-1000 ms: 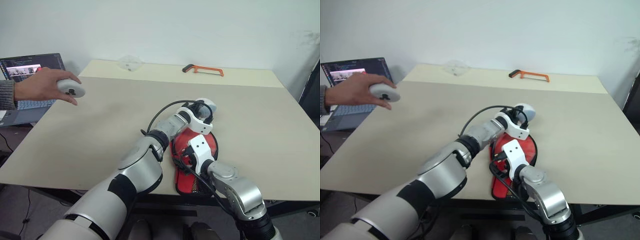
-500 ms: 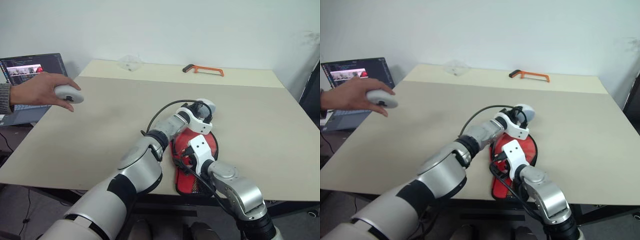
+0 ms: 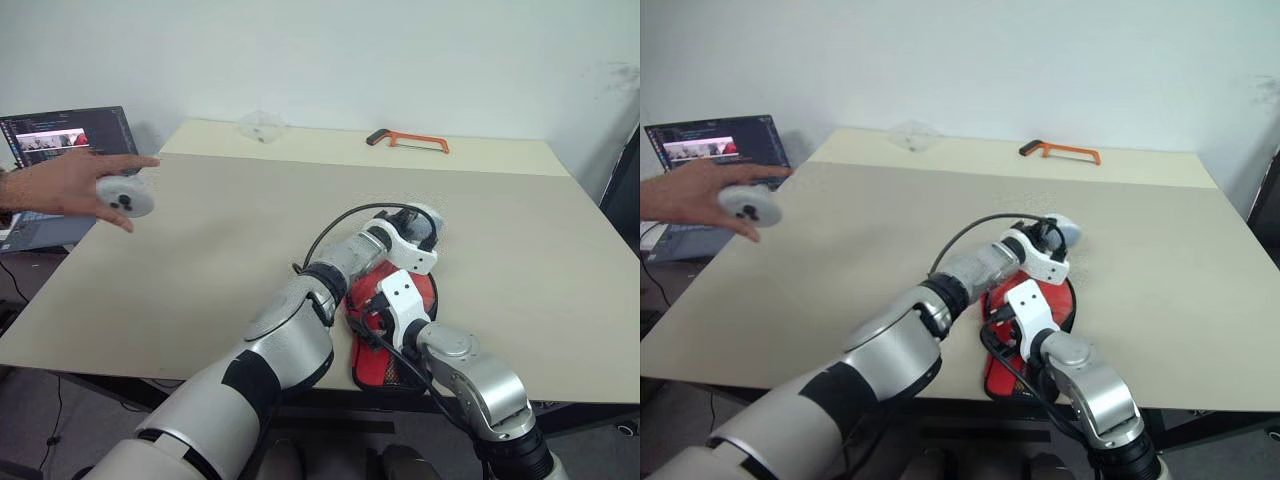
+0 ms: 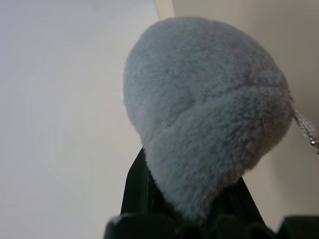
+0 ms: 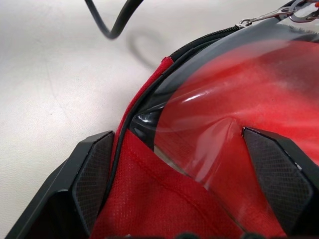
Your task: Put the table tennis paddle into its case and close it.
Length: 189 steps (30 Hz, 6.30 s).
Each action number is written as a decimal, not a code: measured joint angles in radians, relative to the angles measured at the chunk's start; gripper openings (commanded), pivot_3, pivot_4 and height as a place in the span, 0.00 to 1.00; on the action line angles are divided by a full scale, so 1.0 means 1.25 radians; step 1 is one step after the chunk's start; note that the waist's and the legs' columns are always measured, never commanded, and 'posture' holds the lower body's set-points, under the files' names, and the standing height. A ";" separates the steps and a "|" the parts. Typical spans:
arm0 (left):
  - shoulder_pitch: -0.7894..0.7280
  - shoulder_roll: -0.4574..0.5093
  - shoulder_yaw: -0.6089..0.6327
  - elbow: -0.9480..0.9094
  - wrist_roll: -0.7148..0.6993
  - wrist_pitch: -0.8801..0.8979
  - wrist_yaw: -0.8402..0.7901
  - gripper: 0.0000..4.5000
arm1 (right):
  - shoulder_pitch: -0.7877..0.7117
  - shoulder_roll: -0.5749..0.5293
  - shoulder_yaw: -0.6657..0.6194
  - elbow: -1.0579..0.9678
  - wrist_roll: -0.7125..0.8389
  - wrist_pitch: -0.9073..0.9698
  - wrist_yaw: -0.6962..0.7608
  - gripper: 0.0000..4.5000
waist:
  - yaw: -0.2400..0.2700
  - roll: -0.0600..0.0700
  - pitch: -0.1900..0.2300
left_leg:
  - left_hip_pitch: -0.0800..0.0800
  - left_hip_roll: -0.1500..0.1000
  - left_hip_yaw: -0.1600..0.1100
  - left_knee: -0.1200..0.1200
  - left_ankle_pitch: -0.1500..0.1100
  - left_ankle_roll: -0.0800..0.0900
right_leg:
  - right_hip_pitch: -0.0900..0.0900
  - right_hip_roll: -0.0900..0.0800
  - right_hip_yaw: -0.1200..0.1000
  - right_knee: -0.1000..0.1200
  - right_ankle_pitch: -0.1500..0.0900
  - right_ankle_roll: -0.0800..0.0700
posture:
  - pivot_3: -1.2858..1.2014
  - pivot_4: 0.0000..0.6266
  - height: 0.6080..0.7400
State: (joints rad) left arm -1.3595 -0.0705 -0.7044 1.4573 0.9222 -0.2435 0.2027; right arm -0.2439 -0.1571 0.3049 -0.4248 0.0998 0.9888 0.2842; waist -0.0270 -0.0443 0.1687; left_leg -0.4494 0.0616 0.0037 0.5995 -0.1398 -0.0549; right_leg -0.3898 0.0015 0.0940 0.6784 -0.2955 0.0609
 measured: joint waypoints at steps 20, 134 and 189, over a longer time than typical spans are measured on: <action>0.076 0.219 0.017 -0.067 -0.047 -0.267 -0.156 0.99 | -0.110 -0.051 0.012 0.158 0.011 -0.076 0.148 1.00 | -0.026 -0.001 -0.004 | 0.013 0.001 0.001 0.000 -0.003 -0.004 | 0.004 0.000 0.003 0.001 0.001 -0.004 | 0.52 0.24 1.00; 0.566 0.144 0.312 -0.970 -0.771 0.691 -0.746 1.00 | -0.795 -0.144 -0.287 1.401 -0.110 -0.612 -0.030 0.11 | -0.019 0.011 0.003 | 0.011 -0.001 0.002 -0.005 -0.002 -0.001 | 0.009 -0.002 0.000 0.001 -0.003 -0.005 | 0.52 0.24 1.00; 0.476 0.127 0.253 -0.838 -0.725 0.625 -0.819 1.00 | 0.161 -0.835 -0.113 -0.132 0.168 -0.469 0.959 0.10 | 0.000 0.012 -0.001 | 0.013 -0.014 -0.003 -0.005 -0.004 -0.002 | 0.016 -0.016 -0.006 -0.004 -0.016 0.001 | 0.52 0.24 1.00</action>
State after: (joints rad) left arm -0.7641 0.0884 -0.3877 0.4097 0.0155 0.5384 -0.8208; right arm -0.0427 -1.2011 0.1638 -0.5896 0.3098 0.4026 1.4835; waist -0.0265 -0.0298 0.1676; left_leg -0.4327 0.0444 -0.0006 0.5937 -0.1450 -0.0578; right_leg -0.3695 -0.0184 0.0870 0.6730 -0.3154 0.0619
